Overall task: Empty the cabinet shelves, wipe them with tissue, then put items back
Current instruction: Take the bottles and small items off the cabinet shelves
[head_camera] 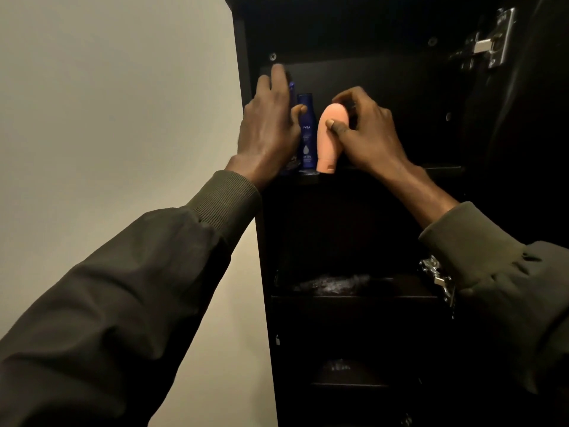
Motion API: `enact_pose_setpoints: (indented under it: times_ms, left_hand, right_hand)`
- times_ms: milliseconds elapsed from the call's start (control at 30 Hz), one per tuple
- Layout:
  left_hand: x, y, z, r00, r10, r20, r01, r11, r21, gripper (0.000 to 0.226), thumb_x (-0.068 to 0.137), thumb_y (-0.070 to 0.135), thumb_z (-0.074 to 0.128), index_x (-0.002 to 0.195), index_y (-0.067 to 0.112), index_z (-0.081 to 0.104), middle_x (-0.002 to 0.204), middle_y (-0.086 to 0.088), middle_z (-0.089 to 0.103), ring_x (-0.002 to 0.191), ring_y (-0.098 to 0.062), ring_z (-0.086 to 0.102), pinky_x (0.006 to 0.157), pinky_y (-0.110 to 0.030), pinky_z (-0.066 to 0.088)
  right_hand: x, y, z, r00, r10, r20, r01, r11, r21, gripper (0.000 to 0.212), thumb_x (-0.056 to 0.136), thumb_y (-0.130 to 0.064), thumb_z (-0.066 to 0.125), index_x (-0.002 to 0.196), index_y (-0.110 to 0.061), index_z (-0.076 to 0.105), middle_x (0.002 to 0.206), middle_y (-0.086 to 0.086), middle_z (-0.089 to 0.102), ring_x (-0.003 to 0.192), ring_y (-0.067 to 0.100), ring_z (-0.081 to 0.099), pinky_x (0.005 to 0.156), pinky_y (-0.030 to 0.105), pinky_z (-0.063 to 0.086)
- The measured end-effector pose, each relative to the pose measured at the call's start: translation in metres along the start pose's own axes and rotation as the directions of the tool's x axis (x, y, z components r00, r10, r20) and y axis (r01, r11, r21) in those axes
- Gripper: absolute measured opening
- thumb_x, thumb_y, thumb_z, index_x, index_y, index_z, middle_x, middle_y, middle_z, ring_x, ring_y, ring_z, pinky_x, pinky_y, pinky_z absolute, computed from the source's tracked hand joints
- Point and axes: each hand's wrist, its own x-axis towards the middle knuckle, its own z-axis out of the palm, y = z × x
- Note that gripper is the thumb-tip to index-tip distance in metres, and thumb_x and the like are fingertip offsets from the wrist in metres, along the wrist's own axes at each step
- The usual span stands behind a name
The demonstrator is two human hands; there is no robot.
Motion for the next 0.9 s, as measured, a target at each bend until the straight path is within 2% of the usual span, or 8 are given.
enact_pose_setpoints:
  times_ms: [100, 167, 267, 367, 500, 600, 767, 900]
  left_hand:
    - [-0.008, 0.006, -0.007, 0.998, 0.012, -0.062, -0.015, 0.998, -0.053, 0.05, 0.094, 0.03, 0.062, 0.136, 0.009, 0.042, 0.124, -0.011, 0.055, 0.105, -0.022, 0.06, 0.087, -0.025, 0.054]
    - [-0.02, 0.008, -0.011, 0.997, -0.004, -0.082, -0.005, 0.995, -0.099, 0.051, 0.094, 0.033, 0.062, 0.135, 0.008, 0.044, 0.124, -0.009, 0.056, 0.104, -0.017, 0.059, 0.083, -0.014, 0.048]
    - [-0.052, 0.009, -0.011, 0.997, -0.047, -0.056, 0.034, 0.976, -0.214, 0.05, 0.092, 0.035, 0.064, 0.13, 0.008, 0.047, 0.122, -0.007, 0.059, 0.101, -0.013, 0.06, 0.077, -0.006, 0.045]
    - [-0.1, 0.006, -0.005, 0.997, -0.076, 0.004, 0.073, 0.946, -0.315, 0.046, 0.091, 0.033, 0.066, 0.126, 0.01, 0.05, 0.12, -0.005, 0.061, 0.099, -0.011, 0.061, 0.077, -0.006, 0.048]
    - [-0.17, -0.005, 0.014, 0.976, -0.137, 0.17, 0.193, 0.904, -0.381, 0.043, 0.09, 0.036, 0.066, 0.126, 0.016, 0.051, 0.117, 0.001, 0.061, 0.099, -0.01, 0.061, 0.084, -0.026, 0.056]
    - [-0.222, -0.016, 0.028, 0.923, -0.207, 0.323, 0.336, 0.842, -0.423, 0.045, 0.089, 0.037, 0.068, 0.128, 0.022, 0.052, 0.117, 0.008, 0.062, 0.1, -0.005, 0.061, 0.086, -0.024, 0.055]
    - [-0.301, -0.036, 0.052, 0.802, -0.263, 0.536, 0.515, 0.759, -0.399, 0.041, 0.082, 0.033, 0.077, 0.118, 0.025, 0.059, 0.11, 0.011, 0.066, 0.098, -0.003, 0.063, 0.084, -0.022, 0.056]
    - [-0.365, -0.049, 0.071, 0.723, -0.269, 0.636, 0.549, 0.783, -0.292, 0.037, 0.077, 0.033, 0.081, 0.108, 0.028, 0.061, 0.099, 0.013, 0.068, 0.087, -0.005, 0.064, 0.074, -0.025, 0.054]
  right_hand:
    - [-0.014, -0.014, -0.007, 0.998, -0.028, -0.059, 0.03, 0.999, 0.035, 0.036, 0.092, -0.025, 0.062, 0.126, -0.021, 0.052, 0.124, -0.005, 0.06, 0.106, 0.001, 0.055, 0.077, 0.01, 0.046]
    - [-0.028, -0.023, -0.009, 0.996, -0.043, -0.078, 0.048, 0.996, 0.072, 0.035, 0.093, -0.025, 0.061, 0.126, -0.019, 0.053, 0.119, -0.01, 0.058, 0.1, -0.005, 0.053, 0.071, 0.001, 0.043]
    - [-0.058, -0.028, -0.012, 0.996, -0.038, -0.076, 0.047, 0.99, 0.132, 0.035, 0.094, -0.025, 0.06, 0.127, -0.017, 0.053, 0.114, -0.015, 0.053, 0.09, -0.013, 0.052, 0.072, -0.003, 0.041]
    - [-0.096, -0.018, -0.006, 0.998, -0.004, -0.064, 0.016, 0.981, 0.195, 0.033, 0.092, -0.023, 0.06, 0.124, -0.017, 0.057, 0.114, -0.013, 0.057, 0.093, -0.015, 0.052, 0.075, 0.001, 0.043]
    - [-0.157, 0.009, 0.015, 0.993, 0.101, 0.061, -0.114, 0.957, 0.267, 0.034, 0.089, -0.019, 0.063, 0.123, -0.02, 0.061, 0.114, -0.01, 0.064, 0.101, -0.003, 0.06, 0.082, 0.011, 0.047]
    - [-0.203, 0.032, 0.033, 0.971, 0.172, 0.168, -0.215, 0.934, 0.285, 0.032, 0.088, -0.016, 0.065, 0.119, -0.023, 0.062, 0.111, -0.009, 0.066, 0.101, 0.001, 0.062, 0.083, 0.021, 0.052]
    - [-0.267, 0.061, 0.057, 0.849, 0.294, 0.44, -0.416, 0.884, 0.213, 0.031, 0.086, -0.017, 0.069, 0.109, -0.038, 0.061, 0.109, -0.017, 0.064, 0.099, -0.004, 0.06, 0.078, 0.019, 0.052]
    - [-0.308, 0.086, 0.076, 0.75, 0.351, 0.56, -0.493, 0.861, 0.121, 0.031, 0.086, -0.012, 0.069, 0.105, -0.035, 0.06, 0.106, -0.014, 0.064, 0.096, 0.001, 0.062, 0.076, 0.024, 0.056]
